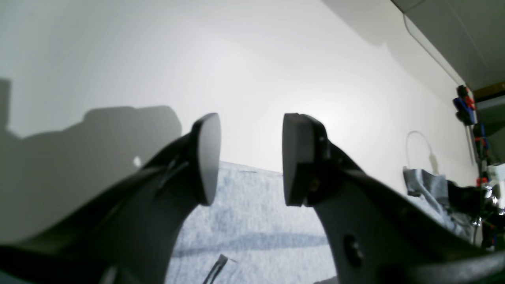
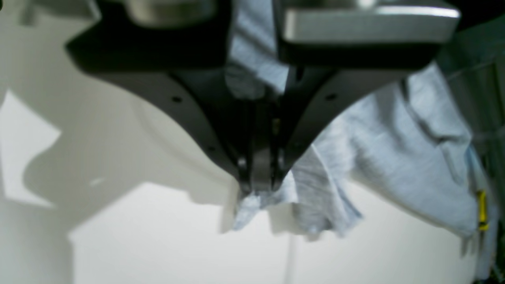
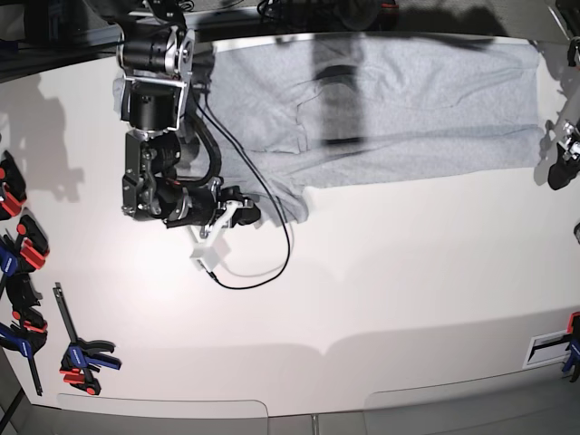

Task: Fold the T-shirt properly
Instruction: 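Lower both grippers to lay the folded half onto the shirt, then press the right gripper on the shirt's folded edge and release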

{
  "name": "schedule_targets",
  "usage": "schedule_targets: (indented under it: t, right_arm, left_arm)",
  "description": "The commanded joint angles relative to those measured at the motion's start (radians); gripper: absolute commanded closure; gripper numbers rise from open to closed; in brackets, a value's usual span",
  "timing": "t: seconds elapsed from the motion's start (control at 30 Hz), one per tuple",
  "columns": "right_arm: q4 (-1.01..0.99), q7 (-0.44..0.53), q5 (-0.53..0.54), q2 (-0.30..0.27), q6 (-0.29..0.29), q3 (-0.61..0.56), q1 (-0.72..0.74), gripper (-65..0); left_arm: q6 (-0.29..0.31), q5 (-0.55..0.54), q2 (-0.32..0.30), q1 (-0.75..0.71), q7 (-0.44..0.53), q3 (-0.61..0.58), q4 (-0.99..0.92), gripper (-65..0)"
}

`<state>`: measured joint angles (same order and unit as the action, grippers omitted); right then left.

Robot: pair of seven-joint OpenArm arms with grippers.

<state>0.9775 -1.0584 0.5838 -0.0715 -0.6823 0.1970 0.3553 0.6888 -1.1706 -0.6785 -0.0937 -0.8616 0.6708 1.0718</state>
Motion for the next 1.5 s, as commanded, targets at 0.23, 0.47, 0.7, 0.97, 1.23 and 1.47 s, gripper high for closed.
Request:
schedule_targets:
  t: [0.23, 0.47, 0.7, 0.97, 1.23, 1.47]
  right_arm:
    - [0.417, -0.141, 0.258, -0.003, -0.016, 0.0, -0.171, 0.0]
    - [0.595, -0.156, 0.432, -0.003, -0.016, 0.0, -0.433, 0.0]
    - [0.742, -0.181, 0.501, -0.003, -0.016, 0.0, -0.613, 0.0]
    - [0.792, -0.211, 0.5, -0.003, -0.016, 0.0, -0.686, 0.0]
    - [0.792, -0.209, 0.496, -0.003, -0.016, 0.0, -0.689, -16.8]
    - [0.808, -0.203, 0.589, -0.003, -0.016, 0.0, -0.688, -23.7]
  left_arm:
    - [0.009, -0.024, -0.031, 0.008, 0.021, 0.01, 0.016, -23.7]
    - [0.009, -0.024, -0.031, 0.008, 0.021, 0.01, 0.016, -23.7]
    - [0.009, -0.024, -0.031, 0.008, 0.021, 0.01, 0.016, -23.7]
    - [0.009, -0.024, -0.011, 0.008, 0.021, 0.01, 0.016, -23.7]
    - [0.009, -0.024, -0.001, 0.008, 0.078, 0.01, 0.016, -23.7]
    - [0.009, 0.01, -0.001, 0.01, 0.091, 0.033, 0.016, -23.7]
